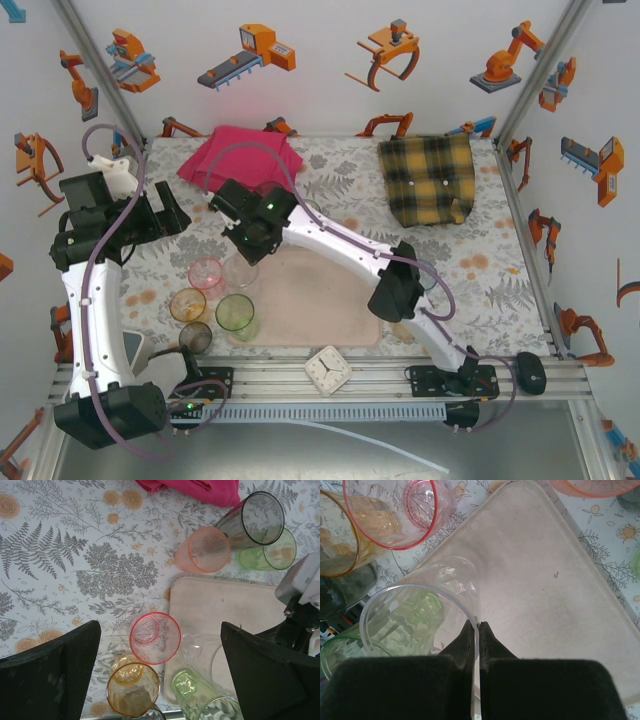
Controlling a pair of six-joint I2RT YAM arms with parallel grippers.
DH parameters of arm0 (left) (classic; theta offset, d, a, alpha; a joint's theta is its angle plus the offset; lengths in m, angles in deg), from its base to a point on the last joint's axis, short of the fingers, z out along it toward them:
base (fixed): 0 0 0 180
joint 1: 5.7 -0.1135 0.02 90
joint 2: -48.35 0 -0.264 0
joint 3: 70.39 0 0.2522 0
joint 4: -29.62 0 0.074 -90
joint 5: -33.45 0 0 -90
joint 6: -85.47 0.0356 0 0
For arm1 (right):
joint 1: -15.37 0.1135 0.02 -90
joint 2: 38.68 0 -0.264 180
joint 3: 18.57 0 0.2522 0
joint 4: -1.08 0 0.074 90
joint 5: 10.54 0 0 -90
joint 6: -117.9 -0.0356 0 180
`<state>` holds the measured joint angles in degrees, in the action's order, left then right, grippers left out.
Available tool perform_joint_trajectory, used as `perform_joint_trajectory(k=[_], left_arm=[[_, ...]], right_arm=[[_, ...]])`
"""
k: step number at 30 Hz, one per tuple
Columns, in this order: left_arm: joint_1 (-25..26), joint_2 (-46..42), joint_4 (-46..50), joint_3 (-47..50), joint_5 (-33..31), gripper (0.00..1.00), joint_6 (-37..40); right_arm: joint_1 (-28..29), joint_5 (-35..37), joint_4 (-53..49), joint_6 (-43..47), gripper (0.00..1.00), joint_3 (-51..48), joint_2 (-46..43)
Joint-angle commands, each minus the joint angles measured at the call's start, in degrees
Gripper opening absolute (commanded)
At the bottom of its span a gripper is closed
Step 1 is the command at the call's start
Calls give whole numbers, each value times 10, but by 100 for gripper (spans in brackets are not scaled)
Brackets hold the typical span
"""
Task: Place the glasses into the tray
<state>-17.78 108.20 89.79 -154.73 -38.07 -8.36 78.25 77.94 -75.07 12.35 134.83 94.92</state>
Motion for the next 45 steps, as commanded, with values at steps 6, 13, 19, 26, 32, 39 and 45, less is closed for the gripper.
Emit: perform_joint_trajectory(k=[6,13,19,26,32,39,45], left_arm=[[-4,-13,-8,8,16,97,-7],[-4,-13,-11,12,15,97,-8],[-4,-12,-12,15,16,97,-7],[-4,-13,-13,17,16,97,-8],[-4,-14,-13,18,17,97,-8],[-4,-13,-14,18,19,97,-8],[-4,-14,-15,19,18,97,-8]], right_arm=[[12,1,-15,3,4,30,18],[14,11,-15,4,7,30,21],[14,29,-17,5,7,29,24],[14,37,-17,4,7,33,29],[14,39,-19,4,8,32,34],[14,46,-19,4,9,31,36],[13,47,-19,4,12,32,35]])
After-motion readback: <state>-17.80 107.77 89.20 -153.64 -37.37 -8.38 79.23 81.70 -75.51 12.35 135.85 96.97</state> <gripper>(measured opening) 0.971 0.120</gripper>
